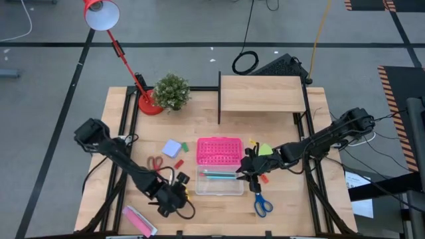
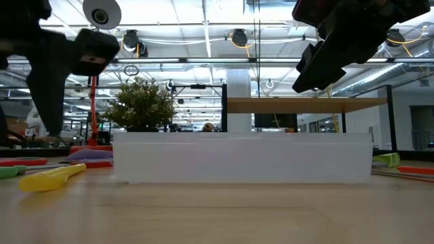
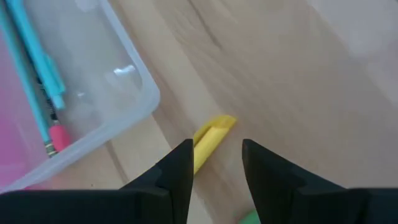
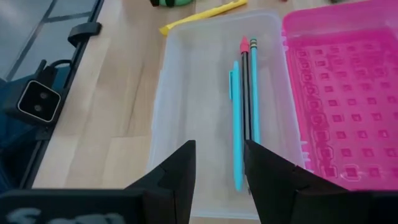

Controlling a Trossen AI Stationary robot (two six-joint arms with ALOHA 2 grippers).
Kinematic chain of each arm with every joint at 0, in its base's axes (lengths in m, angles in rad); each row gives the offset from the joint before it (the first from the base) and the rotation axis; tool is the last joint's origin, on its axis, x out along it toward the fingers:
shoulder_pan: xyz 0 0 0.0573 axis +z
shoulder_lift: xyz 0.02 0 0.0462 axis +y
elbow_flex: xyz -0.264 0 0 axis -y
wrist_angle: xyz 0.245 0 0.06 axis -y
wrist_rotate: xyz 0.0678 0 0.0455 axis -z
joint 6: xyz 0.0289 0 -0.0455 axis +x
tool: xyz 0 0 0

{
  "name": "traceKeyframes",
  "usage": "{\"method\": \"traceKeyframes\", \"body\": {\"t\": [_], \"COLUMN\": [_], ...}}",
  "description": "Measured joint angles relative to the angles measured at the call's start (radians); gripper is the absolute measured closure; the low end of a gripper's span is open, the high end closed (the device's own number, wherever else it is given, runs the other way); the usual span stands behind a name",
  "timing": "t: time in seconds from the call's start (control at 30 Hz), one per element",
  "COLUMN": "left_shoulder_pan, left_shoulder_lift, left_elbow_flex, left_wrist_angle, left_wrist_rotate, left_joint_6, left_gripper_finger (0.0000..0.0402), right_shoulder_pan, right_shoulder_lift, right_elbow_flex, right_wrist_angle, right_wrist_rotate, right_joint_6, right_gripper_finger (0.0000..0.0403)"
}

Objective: Pack school essentials
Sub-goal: Put the yellow pen into the pink supply box

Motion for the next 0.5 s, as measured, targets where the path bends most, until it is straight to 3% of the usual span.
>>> {"method": "traceKeyframes", "body": {"t": [0.5], "left_shoulder_pan": [0.092], "left_shoulder_lift": [0.065], "left_elbow_flex": [0.01], "left_wrist_angle": [-0.073], "left_wrist_rotate": [0.031], "left_joint_6": [0.13], "left_gripper_finger": [0.0252], "right_shoulder_pan": [0.005], "right_shoulder_lift": [0.0], "right_elbow_flex": [0.0], "right_wrist_angle": [-0.039], "right_wrist_rotate": [-0.002], "right_joint_6": [0.054], "right_gripper_finger": [0.0273]}}
